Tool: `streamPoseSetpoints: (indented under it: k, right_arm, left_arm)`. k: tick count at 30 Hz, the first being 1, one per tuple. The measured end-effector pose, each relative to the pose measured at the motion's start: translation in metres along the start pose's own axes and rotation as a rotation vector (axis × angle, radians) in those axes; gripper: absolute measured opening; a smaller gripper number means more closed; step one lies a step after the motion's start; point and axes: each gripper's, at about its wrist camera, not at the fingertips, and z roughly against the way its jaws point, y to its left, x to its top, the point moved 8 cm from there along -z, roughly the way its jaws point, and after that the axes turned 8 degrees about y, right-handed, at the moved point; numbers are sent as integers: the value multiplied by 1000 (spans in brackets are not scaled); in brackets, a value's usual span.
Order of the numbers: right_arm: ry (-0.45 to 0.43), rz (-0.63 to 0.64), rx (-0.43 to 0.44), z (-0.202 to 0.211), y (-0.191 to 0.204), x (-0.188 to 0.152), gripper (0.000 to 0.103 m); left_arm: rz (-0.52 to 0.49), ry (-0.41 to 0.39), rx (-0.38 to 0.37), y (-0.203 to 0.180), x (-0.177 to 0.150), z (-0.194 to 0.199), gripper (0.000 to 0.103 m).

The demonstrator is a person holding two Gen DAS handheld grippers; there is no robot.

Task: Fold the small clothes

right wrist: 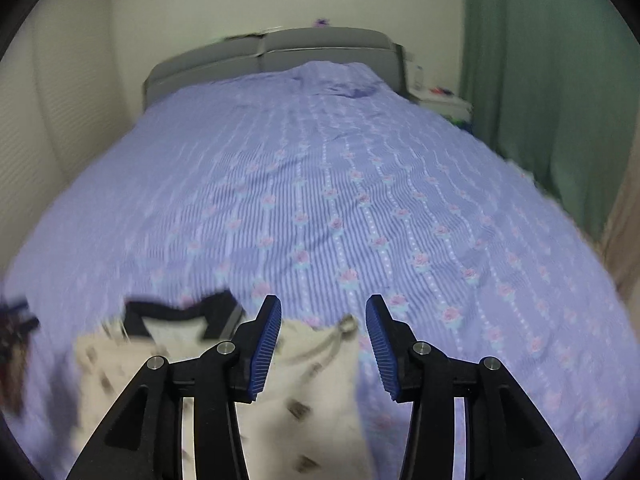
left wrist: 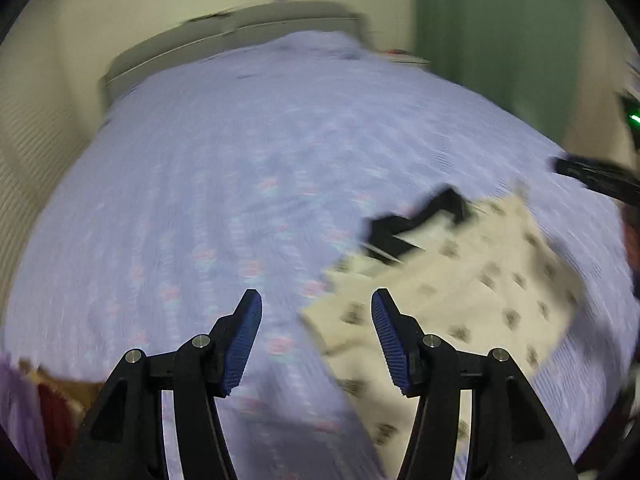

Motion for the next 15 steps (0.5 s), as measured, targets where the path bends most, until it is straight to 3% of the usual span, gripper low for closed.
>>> streamPoseSetpoints:
  k: [4, 7, 13, 15]
  right_arm:
    - [8, 213, 33, 0, 20, -29, 45]
    - [34, 304, -16, -9, 16, -41, 45]
    - [94, 214, -4, -35, -10, -41, 45]
    - [120, 216, -6, -43, -8, -45, 45]
  left_arm:
    - [-72, -6, -68, -25, -5, -11, 56]
    - [-127, 9, -69, -33, -8, -25, 56]
    - [-276, 90, -84, -52, -22, -51, 55]
    - [-280, 111, -96, -50, -25, -57, 55]
